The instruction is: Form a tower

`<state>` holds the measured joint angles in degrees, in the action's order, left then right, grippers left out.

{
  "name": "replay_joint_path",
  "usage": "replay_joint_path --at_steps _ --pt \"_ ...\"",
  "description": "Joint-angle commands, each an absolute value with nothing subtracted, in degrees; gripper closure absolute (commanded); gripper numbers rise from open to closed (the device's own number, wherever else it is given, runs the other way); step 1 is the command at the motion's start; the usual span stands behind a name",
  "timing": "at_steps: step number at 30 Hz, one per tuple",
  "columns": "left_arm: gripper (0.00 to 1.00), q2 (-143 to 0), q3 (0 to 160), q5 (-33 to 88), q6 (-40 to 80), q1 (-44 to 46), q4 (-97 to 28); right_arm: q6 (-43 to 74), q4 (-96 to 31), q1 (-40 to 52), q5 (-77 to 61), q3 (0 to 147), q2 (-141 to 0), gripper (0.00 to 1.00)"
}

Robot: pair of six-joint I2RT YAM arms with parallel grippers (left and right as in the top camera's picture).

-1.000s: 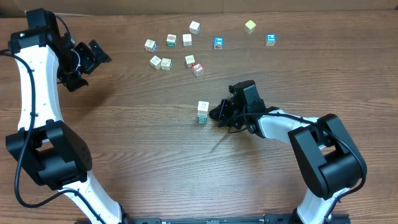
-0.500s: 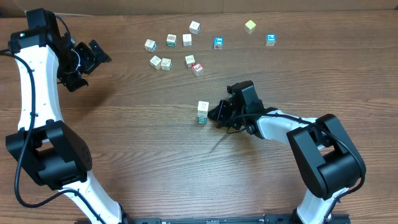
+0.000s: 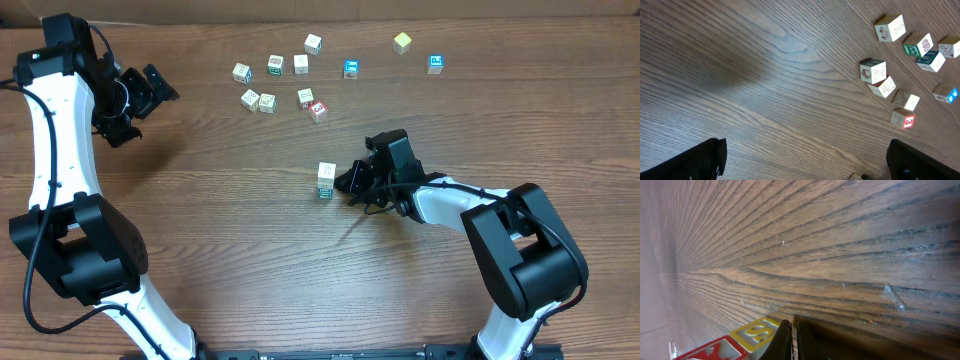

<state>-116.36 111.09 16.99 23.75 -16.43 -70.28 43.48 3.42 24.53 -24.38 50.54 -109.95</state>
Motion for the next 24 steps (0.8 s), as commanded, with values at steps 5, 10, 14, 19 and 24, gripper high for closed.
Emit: replay_joint_path --at_steps 5,10,14,19,24 --pt "0.01 -116.1 111.9 17.4 22.7 -16.1 -70.2 43.2 4.0 25.1 -24.4 50.2 -110.6 0.96" --pt "0.01 -116.1 111.9 17.4 22.7 -16.1 -70.2 43.2 4.0 25.1 -25.2 50.2 -110.6 0.96" --pt "0.01 -116.1 111.9 17.4 22.7 -16.1 -70.2 43.2 4.1 25.1 -25.6 50.2 -110.6 0.96" --pt "0.00 -116.1 111.9 17.4 22.7 -16.1 -70.2 43.2 4.0 25.1 -25.6 50.2 -110.6 0.96" --pt "0.00 -116.1 111.9 17.4 22.7 -16.1 -70.2 43.3 4.0 25.1 -22.9 50.2 -110.6 0.96"
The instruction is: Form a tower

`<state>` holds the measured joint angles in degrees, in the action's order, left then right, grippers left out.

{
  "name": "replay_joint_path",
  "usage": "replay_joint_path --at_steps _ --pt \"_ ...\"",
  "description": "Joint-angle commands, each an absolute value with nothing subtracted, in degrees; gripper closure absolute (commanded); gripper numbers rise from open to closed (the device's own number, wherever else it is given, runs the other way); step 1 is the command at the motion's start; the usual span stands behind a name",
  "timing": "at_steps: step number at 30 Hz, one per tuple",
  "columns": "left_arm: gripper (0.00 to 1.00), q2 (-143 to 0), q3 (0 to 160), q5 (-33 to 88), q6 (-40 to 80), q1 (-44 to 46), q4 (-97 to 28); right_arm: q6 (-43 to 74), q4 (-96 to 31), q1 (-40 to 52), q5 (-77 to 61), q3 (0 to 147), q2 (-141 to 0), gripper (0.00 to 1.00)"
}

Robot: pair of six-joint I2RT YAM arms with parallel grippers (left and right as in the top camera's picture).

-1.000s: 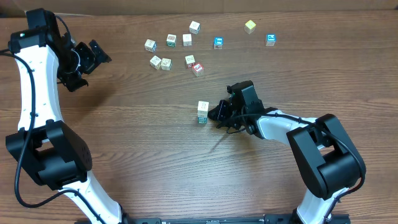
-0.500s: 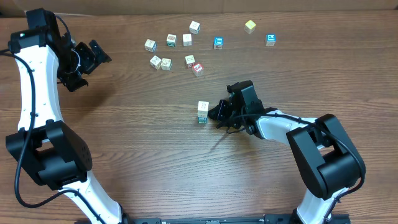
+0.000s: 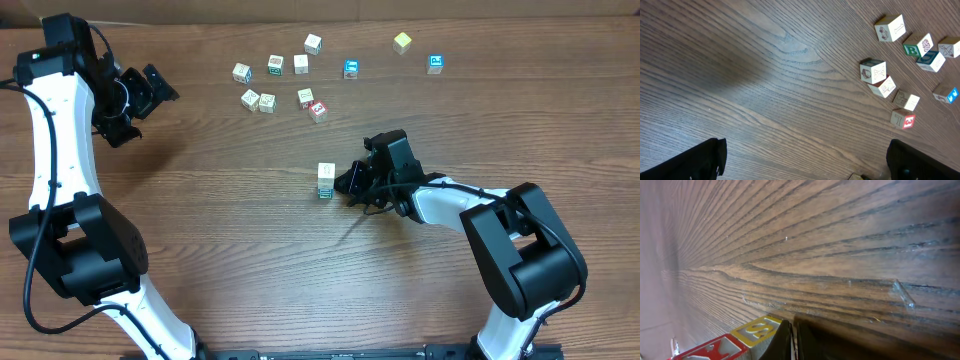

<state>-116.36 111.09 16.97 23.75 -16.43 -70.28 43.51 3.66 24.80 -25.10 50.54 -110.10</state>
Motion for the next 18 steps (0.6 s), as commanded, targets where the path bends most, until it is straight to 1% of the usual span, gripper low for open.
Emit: replay_joint_path --at_steps 1,9,15,16,17,18 --pt "0.00 -116.1 111.9 17.4 22.7 -16.1 -70.2 43.3 4.0 25.0 -22.0 50.2 -110.6 0.96" --pt "0.00 -116.1 111.9 17.4 22.7 -16.1 -70.2 43.5 4.5 21.2 -15.4 50.3 -110.6 0.96" --pt "0.01 -116.1 111.9 17.4 22.7 -16.1 -70.2 43.5 5.1 13.2 -12.6 50.3 -110.6 0.96" --pt "0.00 -116.1 111.9 17.4 22.7 -16.1 -70.2 43.5 5.1 11.3 -12.5 50.3 -110.6 0.93" --pt "0.00 -116.1 111.9 17.4 22.7 -16.1 -70.2 43.5 5.1 10.0 -12.5 50.3 -110.6 0.82" --pt "0.00 -116.1 111.9 17.4 22.7 -16.1 -70.2 43.5 5.1 8.5 -12.8 50.3 -110.6 0.66"
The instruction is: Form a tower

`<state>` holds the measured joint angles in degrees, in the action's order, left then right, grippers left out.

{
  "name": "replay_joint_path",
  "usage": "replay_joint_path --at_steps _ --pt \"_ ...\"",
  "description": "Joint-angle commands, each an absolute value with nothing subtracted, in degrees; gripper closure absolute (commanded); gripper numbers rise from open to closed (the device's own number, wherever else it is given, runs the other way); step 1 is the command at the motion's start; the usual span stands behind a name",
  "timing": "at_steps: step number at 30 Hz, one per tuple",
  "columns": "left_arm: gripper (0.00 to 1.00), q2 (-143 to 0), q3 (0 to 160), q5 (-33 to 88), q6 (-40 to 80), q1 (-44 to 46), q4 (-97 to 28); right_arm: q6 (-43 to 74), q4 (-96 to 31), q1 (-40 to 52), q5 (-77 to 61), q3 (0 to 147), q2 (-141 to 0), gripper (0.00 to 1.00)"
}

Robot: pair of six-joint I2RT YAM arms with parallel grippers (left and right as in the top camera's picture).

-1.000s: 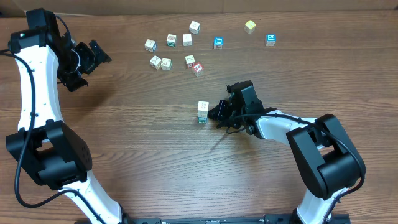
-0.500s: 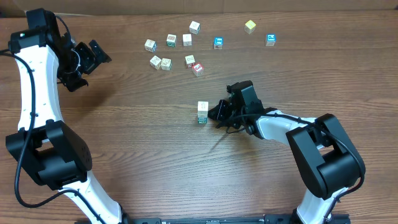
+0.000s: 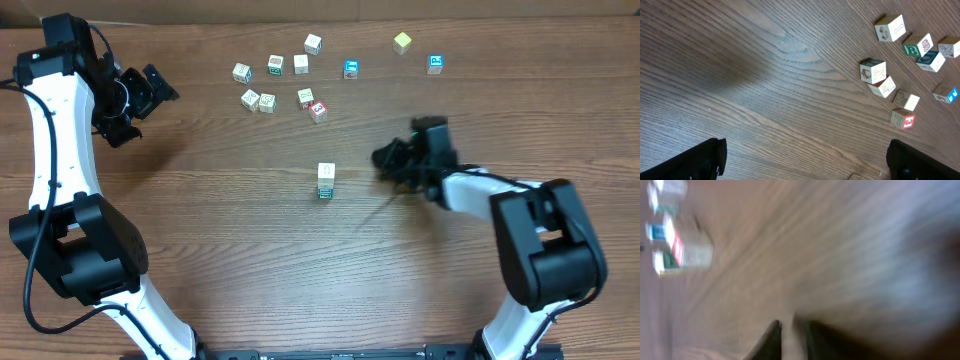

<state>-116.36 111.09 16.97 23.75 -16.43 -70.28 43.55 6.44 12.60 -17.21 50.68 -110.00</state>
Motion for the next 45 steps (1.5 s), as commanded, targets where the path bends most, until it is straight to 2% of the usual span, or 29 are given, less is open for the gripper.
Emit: replay_joint_path --at_steps 1,3,4,5,15,20,23,25,45 --pt "0.00 -116.1 111.9 17.4 22.7 -16.1 -70.2 43.6 5.1 7.5 -13.0 50.3 -110.6 0.56" --pt "0.00 -116.1 111.9 17.4 22.7 -16.1 -70.2 43.7 5.1 5.6 -13.2 50.3 -110.6 0.43" --pt "0.01 -116.1 111.9 17.4 22.7 -16.1 -70.2 43.7 5.1 4.9 -13.2 50.3 -110.6 0.27" --pt "0.00 -116.1 111.9 17.4 22.7 -16.1 -70.2 43.7 5.1 4.3 -13.1 50.3 -110.6 0.01" --pt "0.01 -116.1 111.9 17.4 22.7 -16.1 -70.2 43.7 5.1 3.2 -11.4 50.3 -110.6 0.00" --pt "0.00 -116.1 111.9 17.4 22.7 -16.1 -70.2 43.0 4.1 1.7 -0.7 50.3 -110.6 0.00" --pt "0.01 -116.1 111.9 17.4 22.7 -16.1 -70.2 43.1 -1.8 0.1 12.3 50.3 -110.6 0.00" --pt "0.01 -116.1 111.9 17.4 22.7 -16.1 -70.2 43.1 -3.9 -0.5 15.0 50.2 -110.6 0.00" --pt "0.00 -116.4 111.9 17.0 22.7 -16.1 -70.2 43.1 -4.0 -0.8 15.2 50.3 -110.6 0.00"
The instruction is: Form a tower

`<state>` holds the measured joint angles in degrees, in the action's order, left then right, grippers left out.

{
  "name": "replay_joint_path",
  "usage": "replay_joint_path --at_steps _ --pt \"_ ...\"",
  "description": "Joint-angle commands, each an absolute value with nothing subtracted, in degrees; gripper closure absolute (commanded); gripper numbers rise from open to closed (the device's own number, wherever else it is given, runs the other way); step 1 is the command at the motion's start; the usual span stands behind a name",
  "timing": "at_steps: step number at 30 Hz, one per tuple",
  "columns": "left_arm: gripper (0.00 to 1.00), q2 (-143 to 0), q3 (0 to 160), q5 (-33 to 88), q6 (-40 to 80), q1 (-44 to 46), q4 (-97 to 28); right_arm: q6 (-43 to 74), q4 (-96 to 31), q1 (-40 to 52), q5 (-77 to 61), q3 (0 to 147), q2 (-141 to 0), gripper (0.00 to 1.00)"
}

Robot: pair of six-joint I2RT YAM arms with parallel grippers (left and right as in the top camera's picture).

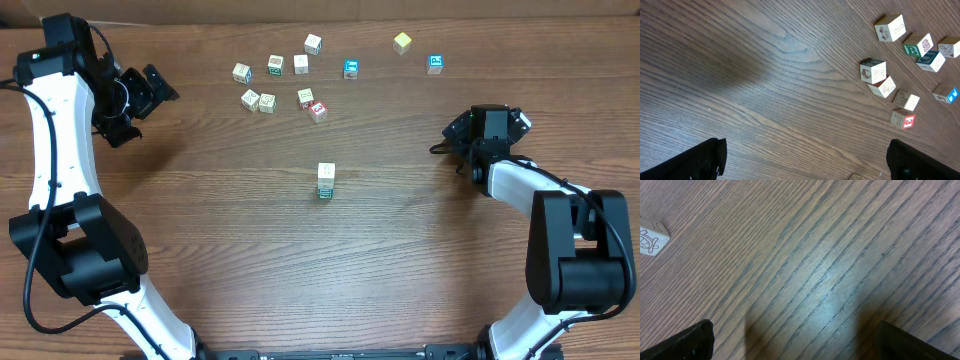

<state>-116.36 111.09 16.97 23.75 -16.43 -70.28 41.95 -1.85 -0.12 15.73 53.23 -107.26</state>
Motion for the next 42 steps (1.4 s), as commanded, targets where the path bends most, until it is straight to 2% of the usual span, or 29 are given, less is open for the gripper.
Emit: replay_joint_path --at_steps 1,20,25,32,36,42 --pt "0.00 -116.5 111.9 17.0 22.7 -16.1 -70.2 43.1 -4.0 -0.8 15.2 50.3 -110.6 0.00" --pt "0.00 -114.4 111.9 16.8 22.7 -16.2 -70.2 43.1 -4.0 -0.8 15.2 50.3 -110.6 0.00" --pt "0.00 -114.4 111.9 11.4 22.6 -16.1 -70.2 43.1 -4.0 -0.8 15.2 50.3 -110.6 0.00" --pt "0.00 -114.4 111.9 10.7 15.7 -14.5 -66.4 43.1 -4.0 -0.8 15.2 50.3 -110.6 0.00" --pt "0.01 -114.3 111.9 14.1 11.4 -12.9 -62.3 43.1 -4.0 -0.8 15.2 50.3 -110.6 0.00" --pt "0.00 -112.6 111.9 14.7 10.3 -11.5 -60.6 43.1 -4.0 -0.8 15.2 50.3 -110.6 0.00"
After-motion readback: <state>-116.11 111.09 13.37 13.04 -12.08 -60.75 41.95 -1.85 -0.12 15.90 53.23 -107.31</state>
